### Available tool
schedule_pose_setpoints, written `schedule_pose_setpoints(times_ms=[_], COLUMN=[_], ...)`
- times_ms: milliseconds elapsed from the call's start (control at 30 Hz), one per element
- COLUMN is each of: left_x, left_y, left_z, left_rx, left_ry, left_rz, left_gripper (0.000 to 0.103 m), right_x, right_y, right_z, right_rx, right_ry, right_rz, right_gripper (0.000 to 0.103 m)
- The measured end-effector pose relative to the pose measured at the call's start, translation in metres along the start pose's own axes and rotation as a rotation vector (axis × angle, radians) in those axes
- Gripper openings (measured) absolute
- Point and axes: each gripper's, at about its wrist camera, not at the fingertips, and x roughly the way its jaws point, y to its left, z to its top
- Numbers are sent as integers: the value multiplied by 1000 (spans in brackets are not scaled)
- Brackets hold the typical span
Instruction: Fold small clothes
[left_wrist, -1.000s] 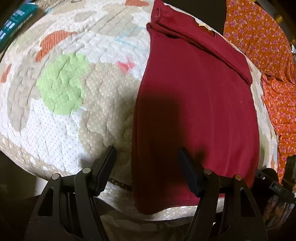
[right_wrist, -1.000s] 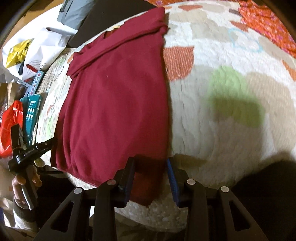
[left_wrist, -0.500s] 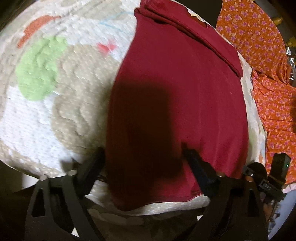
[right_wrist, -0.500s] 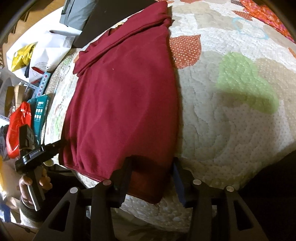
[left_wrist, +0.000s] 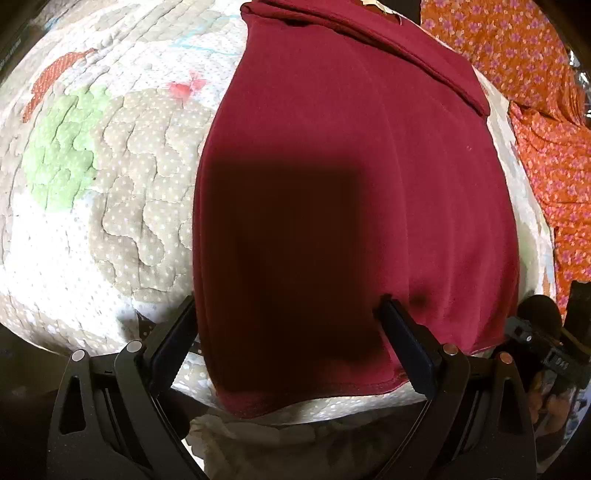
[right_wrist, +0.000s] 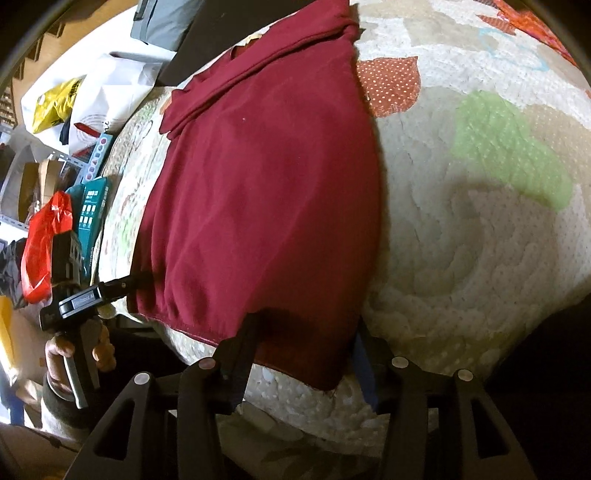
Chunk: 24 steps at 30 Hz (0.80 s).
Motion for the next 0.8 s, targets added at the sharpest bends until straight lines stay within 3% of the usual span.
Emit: schedule_pose_setpoints(times_ms=[133, 467, 800], left_x=[3, 11, 14], left_y=[-7, -21, -25], left_z=[1, -2, -4], left_rx=[10, 33, 36], left_ry=[1, -1, 9], left_rz=[14, 40, 47], left_gripper=[97, 97, 97], right_x=[-2, 0, -2], right_y=[-3, 7, 13], right_z=[1, 1, 3], right_rx=[10, -36, -53], right_ry=[-14, -18, -28], right_rz=[29, 6, 56], right_gripper=[36, 27, 22])
